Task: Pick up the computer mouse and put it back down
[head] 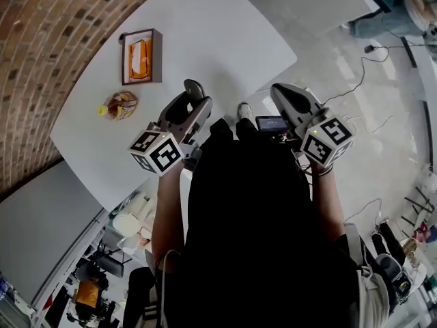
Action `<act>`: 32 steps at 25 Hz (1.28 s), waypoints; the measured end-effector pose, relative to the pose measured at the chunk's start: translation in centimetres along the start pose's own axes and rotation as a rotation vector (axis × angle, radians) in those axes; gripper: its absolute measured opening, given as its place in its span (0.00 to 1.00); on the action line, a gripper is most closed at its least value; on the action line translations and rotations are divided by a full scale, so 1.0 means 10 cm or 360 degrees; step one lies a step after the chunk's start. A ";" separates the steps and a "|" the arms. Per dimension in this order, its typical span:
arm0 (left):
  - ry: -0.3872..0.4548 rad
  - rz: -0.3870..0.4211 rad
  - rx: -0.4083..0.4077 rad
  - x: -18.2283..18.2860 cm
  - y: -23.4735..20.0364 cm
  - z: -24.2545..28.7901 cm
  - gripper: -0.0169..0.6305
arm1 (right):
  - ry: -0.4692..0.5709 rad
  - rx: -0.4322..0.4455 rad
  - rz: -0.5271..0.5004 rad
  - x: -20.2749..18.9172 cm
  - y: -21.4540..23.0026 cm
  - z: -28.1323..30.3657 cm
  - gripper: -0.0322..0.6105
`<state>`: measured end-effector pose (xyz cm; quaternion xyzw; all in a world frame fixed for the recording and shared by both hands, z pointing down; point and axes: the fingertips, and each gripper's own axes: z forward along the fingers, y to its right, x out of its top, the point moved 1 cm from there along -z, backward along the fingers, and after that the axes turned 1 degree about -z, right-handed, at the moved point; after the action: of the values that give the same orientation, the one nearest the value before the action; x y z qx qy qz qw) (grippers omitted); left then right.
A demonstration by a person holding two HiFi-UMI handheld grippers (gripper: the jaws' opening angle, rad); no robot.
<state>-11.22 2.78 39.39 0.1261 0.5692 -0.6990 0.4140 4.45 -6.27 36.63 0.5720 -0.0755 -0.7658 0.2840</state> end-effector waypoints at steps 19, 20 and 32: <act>0.0064 0.0000 -0.0155 0.12 0.14 -0.02 0.48 | -0.0023 -0.0008 -0.0016 0.02 0.00 0.08 0.08; 0.0061 0.0003 -0.0160 0.12 0.14 -0.01 0.48 | -0.0024 -0.0011 -0.0016 0.02 0.00 0.08 0.08; -0.0050 0.0056 -0.0103 0.06 0.01 0.11 0.48 | -0.0016 -0.0058 -0.0016 0.02 0.00 0.03 0.08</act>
<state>-11.21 1.54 39.35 0.1115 0.5826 -0.6748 0.4391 4.13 -6.45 36.56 0.5633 -0.0600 -0.7713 0.2901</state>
